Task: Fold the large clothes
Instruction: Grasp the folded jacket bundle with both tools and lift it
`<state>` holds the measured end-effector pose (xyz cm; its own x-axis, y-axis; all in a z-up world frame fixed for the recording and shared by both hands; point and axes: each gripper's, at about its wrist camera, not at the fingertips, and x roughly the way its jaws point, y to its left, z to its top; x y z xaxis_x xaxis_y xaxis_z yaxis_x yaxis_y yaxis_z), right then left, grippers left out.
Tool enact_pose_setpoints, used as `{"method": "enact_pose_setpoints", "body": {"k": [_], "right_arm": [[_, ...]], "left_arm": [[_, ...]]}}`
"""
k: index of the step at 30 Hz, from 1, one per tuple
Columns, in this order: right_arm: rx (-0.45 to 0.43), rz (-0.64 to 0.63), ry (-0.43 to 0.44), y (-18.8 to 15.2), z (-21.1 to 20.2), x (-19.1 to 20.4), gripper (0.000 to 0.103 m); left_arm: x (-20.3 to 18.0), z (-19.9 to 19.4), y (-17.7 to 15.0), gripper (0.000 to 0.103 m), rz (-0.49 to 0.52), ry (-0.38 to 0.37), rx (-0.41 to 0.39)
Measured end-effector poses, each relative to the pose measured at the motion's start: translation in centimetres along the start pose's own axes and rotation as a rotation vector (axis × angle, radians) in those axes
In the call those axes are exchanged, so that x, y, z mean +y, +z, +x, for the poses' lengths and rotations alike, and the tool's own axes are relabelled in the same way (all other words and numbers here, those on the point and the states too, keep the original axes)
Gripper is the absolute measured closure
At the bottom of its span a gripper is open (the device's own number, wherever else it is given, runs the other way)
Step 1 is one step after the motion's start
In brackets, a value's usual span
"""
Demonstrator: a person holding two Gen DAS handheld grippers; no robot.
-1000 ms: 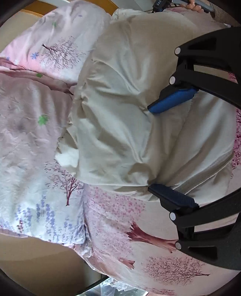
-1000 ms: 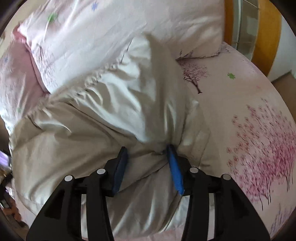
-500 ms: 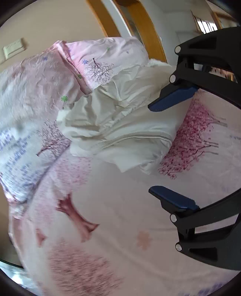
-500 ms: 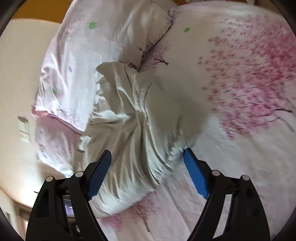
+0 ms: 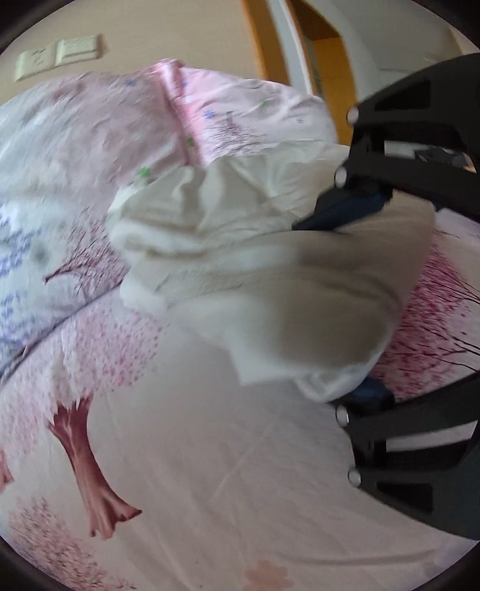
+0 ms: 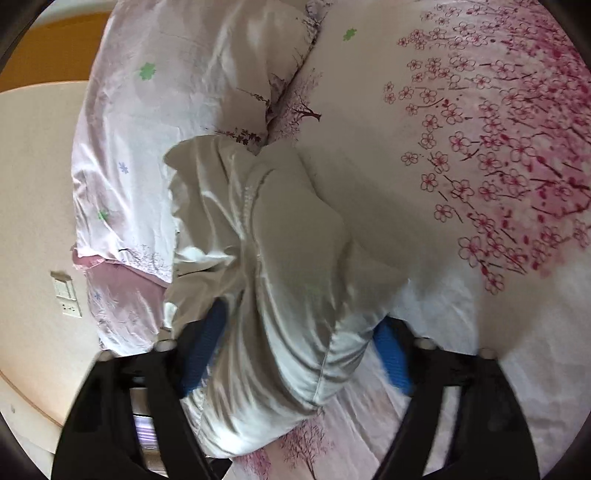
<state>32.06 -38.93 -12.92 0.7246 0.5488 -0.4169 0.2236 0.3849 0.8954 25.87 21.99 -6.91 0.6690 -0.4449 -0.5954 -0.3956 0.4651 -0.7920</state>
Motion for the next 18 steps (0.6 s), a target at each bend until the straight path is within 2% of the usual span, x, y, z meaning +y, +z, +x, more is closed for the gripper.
{"method": "enact_pose_setpoints", "body": {"k": [1,2,3,5,11,14,18], "right_arm": [[0.002,-0.002,0.004,0.0,0.3,-0.1,0.055],[0.001,-0.003,0.017,-0.1,0.4,-0.2,0.065],[-0.005,-0.005,0.042,-0.2,0.3,-0.1,0.068],[-0.015,-0.023,0.058,-0.4,0.0,0.6,0.075],[-0.006,-0.123,0.126,-2.6,-2.0,3.7,0.079],[0.03,-0.178,0.145,-4.8,-2.7,4.8,0.079],[0.095,-0.244,0.138,-8.5,-3.8,4.9,0.079]], "left_arm": [[0.1,0.1,0.1,0.053,-0.012,-0.014,-0.012],[0.1,0.0,0.2,0.063,-0.014,-0.024,-0.019],[0.0,-0.1,0.3,0.072,-0.01,-0.037,-0.026],[-0.8,-0.7,0.4,0.079,0.018,-0.053,-0.04],[-2.1,-4.6,0.7,0.083,0.092,-0.106,-0.11],[-1.0,-7.8,0.0,0.083,0.111,-0.095,-0.146],[2.6,-12.6,-2.6,0.082,0.107,-0.059,-0.176]]}}
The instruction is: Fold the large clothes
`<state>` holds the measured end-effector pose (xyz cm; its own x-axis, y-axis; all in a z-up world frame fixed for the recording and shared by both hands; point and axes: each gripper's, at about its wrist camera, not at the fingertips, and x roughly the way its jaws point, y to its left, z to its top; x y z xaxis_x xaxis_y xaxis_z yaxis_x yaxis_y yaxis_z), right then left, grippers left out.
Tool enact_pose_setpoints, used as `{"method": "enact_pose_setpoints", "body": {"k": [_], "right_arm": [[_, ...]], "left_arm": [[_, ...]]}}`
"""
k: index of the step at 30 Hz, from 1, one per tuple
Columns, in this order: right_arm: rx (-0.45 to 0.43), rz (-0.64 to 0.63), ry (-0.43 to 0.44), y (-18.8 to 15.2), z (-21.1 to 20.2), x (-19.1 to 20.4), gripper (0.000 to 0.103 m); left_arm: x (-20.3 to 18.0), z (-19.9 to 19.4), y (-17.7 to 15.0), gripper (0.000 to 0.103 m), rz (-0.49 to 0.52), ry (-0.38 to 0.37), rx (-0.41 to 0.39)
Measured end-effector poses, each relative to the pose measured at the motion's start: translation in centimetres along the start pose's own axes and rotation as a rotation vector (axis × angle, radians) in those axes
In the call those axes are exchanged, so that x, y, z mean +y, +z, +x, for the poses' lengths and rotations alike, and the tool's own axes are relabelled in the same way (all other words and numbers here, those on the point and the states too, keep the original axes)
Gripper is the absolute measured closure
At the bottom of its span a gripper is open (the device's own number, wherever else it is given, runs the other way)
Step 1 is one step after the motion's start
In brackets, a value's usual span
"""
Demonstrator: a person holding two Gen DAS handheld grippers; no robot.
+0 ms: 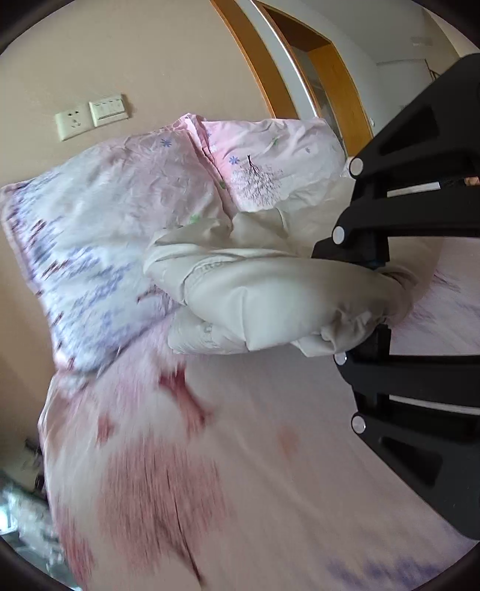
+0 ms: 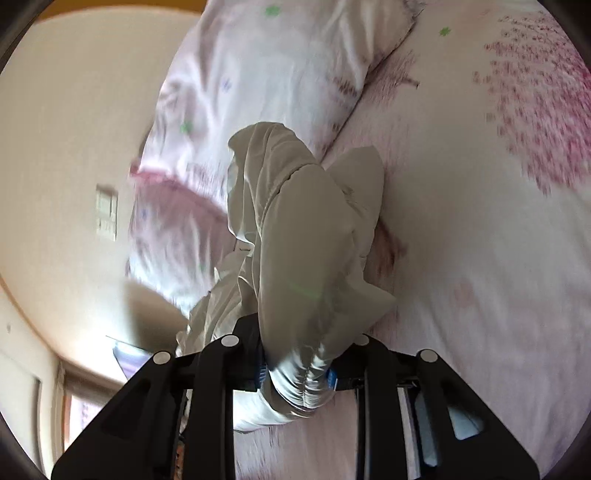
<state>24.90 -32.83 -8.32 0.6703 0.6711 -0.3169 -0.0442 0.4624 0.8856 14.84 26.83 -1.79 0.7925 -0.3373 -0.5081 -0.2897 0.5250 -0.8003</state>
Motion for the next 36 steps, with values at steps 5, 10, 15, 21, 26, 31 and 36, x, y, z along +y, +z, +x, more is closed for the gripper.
{"method": "enact_pose_setpoints", "body": {"k": [5,10,15,21,26,31,36], "right_arm": [[0.041,-0.072,-0.063,-4.8,-1.6,-0.3,0.079],[0.025,-0.111,-0.2,-6.9,-2.9,-1.5,0.058],[-0.18,-0.222,-0.388,-6.7,-6.9,1.2,0.047],[-0.18,-0.586,-0.367,-9.0,-4.2,10.0,0.067],[0.045,-0.775,-0.288,-12.4,3.4,15.2,0.095],[0.168,-0.913,-0.322,-15.2,9.3,18.4,0.096],[0.284,-0.886,-0.377,-15.4,12.7,17.8,0.096]], "left_arm": [[3.7,-4.6,-2.4,0.081,-0.011,0.058,-0.004],[5.5,-5.1,-3.1,0.071,-0.002,0.085,0.006],[5.3,-4.8,-3.1,0.054,0.023,0.11,-0.009],[5.7,-4.6,-3.2,0.049,0.022,0.118,-0.014],[5.2,-4.5,-3.4,0.048,0.065,0.152,-0.024],[4.7,-4.3,-3.3,0.047,0.105,0.184,-0.023],[4.9,-4.2,-3.2,0.047,0.108,0.176,-0.02]]}}
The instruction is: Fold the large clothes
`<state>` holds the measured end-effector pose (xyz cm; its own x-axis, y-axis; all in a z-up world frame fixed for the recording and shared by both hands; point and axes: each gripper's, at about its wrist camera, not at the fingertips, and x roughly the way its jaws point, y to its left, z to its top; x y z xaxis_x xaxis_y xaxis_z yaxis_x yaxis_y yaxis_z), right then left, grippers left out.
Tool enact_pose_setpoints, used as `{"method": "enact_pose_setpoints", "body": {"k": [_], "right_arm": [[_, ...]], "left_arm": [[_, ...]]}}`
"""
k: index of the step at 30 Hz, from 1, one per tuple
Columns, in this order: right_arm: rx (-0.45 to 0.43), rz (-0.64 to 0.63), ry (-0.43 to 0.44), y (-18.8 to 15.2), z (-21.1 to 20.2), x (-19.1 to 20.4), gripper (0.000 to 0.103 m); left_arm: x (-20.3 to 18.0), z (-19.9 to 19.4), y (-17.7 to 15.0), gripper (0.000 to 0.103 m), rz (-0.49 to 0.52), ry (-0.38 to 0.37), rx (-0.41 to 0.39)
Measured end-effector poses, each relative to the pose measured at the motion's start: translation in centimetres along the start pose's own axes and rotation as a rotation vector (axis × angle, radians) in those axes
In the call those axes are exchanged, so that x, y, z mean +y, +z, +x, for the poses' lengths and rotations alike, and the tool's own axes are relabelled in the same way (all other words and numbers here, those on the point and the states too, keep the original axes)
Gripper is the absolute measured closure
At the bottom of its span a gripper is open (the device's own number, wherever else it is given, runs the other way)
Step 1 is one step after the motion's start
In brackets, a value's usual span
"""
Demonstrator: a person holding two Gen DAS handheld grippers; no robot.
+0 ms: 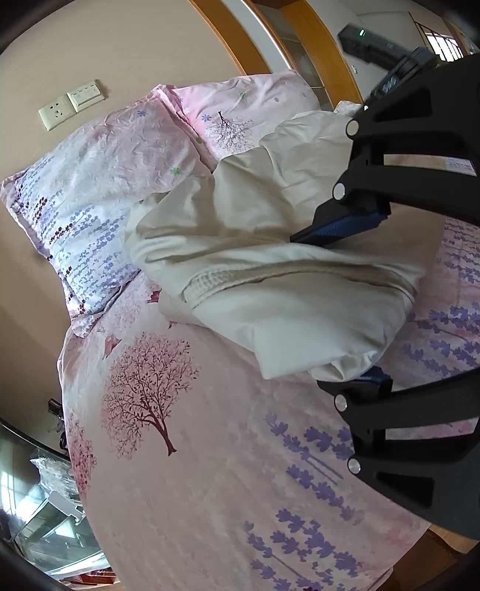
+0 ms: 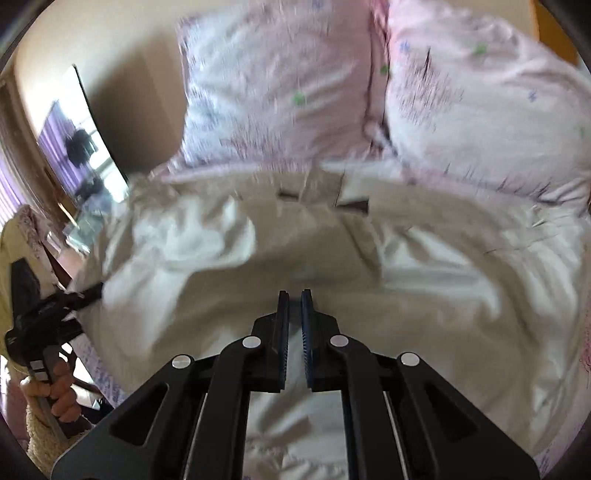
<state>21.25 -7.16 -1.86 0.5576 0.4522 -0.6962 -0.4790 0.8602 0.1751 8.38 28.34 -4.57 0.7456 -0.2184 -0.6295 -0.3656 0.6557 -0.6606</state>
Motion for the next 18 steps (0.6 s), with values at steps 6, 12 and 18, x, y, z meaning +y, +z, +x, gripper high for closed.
{"method": "enact_pose_setpoints", "body": {"k": [6,12,18], "right_arm": [[0.117,0.017,0.019,-0.1,3.3,-0.2,0.096],[0.194,0.02,0.013,0.8,5.1,0.0,0.098],[0.26,0.01,0.004,1.4,6.9,0.0,0.098]], "left_arm": [[-0.1,0.2,-0.2,0.044,-0.007,-0.016,-0.008],[-1.0,0.3,-0.1,0.045,0.008,-0.034,-0.024],[-3.8,-0.8,0.4,0.062,0.104,-0.032,-0.093]]}}
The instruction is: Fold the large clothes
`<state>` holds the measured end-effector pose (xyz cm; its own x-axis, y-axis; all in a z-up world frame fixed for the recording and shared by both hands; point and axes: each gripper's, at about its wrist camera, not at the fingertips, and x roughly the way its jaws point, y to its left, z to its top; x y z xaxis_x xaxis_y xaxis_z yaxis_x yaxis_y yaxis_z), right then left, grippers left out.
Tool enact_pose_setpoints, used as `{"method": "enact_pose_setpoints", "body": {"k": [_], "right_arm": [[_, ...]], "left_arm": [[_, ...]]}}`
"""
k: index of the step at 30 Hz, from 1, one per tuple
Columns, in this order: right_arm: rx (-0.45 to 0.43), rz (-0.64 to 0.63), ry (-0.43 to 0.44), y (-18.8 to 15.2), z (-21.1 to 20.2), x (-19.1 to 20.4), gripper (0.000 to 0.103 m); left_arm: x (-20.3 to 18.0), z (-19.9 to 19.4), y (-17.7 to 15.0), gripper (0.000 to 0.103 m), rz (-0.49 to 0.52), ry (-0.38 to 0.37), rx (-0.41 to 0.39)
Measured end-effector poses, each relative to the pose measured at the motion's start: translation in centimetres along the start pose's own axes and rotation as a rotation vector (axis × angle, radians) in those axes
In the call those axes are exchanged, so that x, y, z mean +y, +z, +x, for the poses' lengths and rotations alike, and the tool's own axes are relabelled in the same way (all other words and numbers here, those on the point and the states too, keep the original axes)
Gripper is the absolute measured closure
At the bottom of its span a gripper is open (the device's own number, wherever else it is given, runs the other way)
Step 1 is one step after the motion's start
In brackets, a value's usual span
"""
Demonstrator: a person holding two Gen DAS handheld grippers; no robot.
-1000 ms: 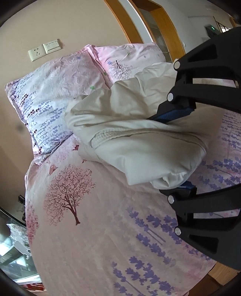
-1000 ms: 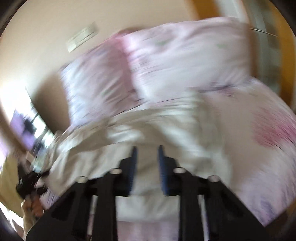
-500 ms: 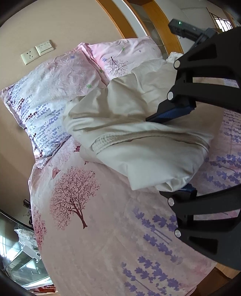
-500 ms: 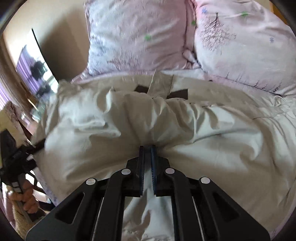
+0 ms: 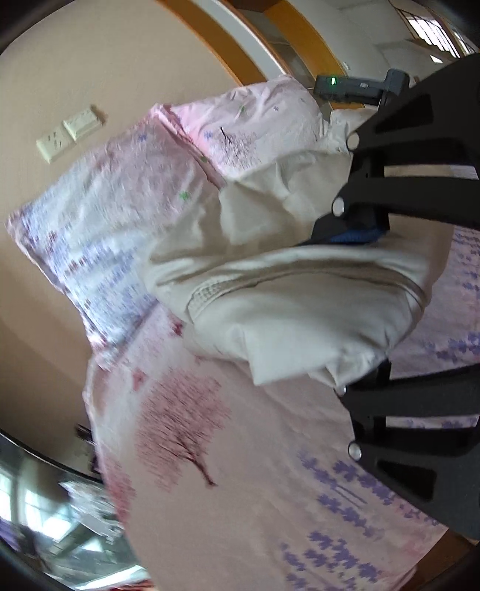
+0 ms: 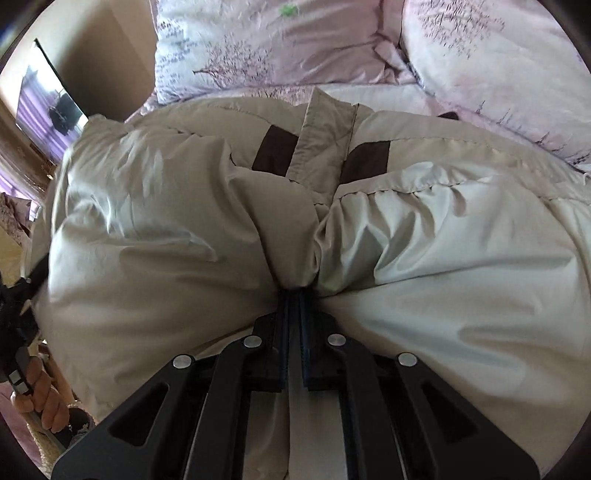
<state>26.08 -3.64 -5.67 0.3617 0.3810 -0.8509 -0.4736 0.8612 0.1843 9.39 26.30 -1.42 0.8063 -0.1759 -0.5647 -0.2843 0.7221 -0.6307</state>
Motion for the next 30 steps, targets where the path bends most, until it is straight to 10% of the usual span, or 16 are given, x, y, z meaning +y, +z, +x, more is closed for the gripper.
{"method": "enact_pose_setpoints", "body": {"k": [8,15,22,30], "right_arm": [[-0.174,0.06,0.082,1.2,-6.6,-1.0,0.098],[0.048,0.059,0.08,3.1,1.2,1.0,0.1],[-0.079,0.035,0.098,3.1,-2.5,2.0,0.1],[0.043,0.045,0.142,4.5,1.2,2.7,0.101]], "left_arm": [[-1.5,-0.1,0.4,0.062,0.036,0.005,-0.013],[-3.7,-1.0,0.8,0.063,0.096,-0.05,-0.061],[-6.6,-1.7,0.7,0.062,0.174,-0.059,-0.101],[-7.7,-2.0,0.3,0.062,0.202,-0.071,-0.114]]}}
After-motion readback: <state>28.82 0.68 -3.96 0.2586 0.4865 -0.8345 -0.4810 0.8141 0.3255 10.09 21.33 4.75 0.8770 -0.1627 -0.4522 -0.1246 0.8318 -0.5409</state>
